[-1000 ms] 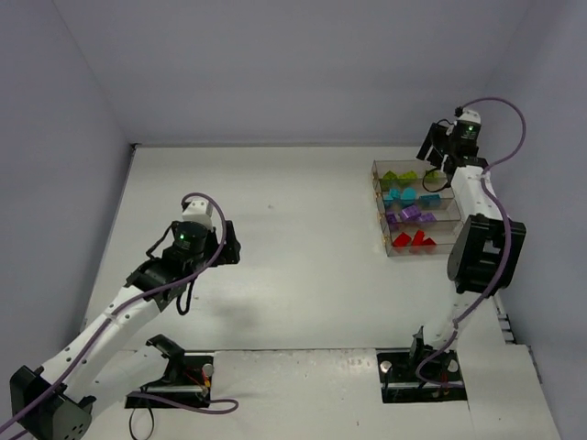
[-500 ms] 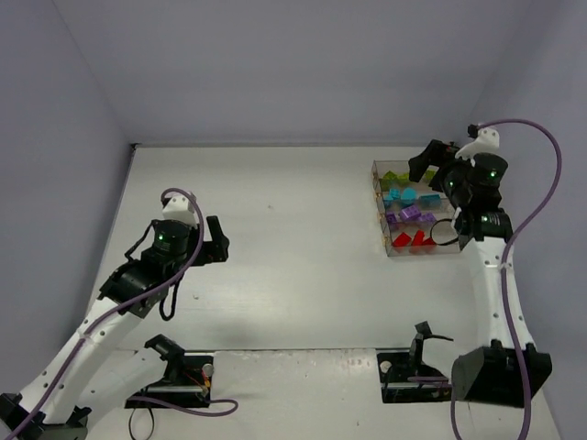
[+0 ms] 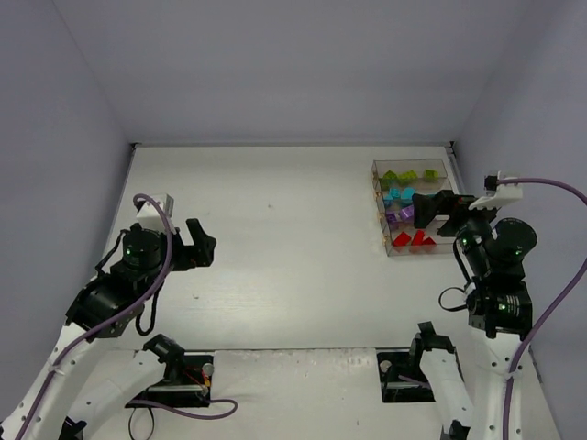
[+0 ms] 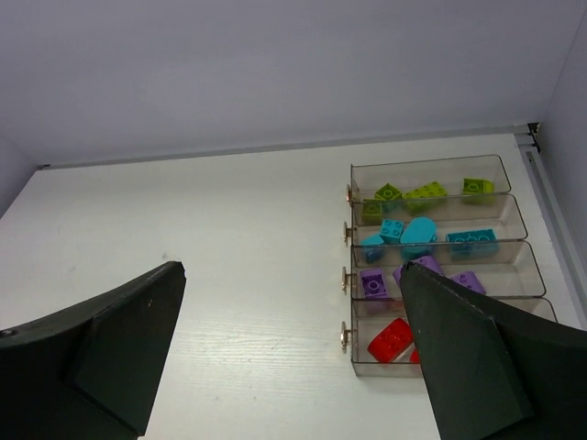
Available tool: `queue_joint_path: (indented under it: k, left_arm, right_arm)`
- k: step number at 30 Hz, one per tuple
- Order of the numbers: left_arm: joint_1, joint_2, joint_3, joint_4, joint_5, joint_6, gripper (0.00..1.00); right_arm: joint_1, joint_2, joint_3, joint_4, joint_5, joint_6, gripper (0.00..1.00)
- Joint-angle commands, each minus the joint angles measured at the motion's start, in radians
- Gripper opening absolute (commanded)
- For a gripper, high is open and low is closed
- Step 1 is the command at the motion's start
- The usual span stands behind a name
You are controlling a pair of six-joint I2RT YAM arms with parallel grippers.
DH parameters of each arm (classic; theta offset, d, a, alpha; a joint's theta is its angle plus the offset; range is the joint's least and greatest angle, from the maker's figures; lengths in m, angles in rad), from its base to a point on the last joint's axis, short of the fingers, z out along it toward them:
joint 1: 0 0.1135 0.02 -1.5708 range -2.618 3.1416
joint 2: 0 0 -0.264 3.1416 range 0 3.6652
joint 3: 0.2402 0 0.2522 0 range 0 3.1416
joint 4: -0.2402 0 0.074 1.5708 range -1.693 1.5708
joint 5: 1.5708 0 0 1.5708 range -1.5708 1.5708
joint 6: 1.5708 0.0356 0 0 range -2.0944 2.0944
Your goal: Sort the legos into containers by color
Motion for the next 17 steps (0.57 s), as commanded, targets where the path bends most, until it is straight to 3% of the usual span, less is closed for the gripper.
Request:
queue_joint_path:
  k: [1,7,17]
  left_arm:
    - [0.006,-0.007,0.066,0.003,0.007,0.004,0.89]
    - [0.008,-0.040,0.068,0.003,-0.007,-0.039,0.89]
    - [0.008,-0.019,0.083,-0.048,-0.046,-0.031,0.89]
  right_arm:
    - [0.017,-0.010,0.017,-0.004,-0.025,-0.029,1.00]
    - [0.097,-0.039,0.047,-0.044,0.179,0.021,1.00]
    - [0.151,-0.088,0.005,-0.045,0.268,0.032,1.00]
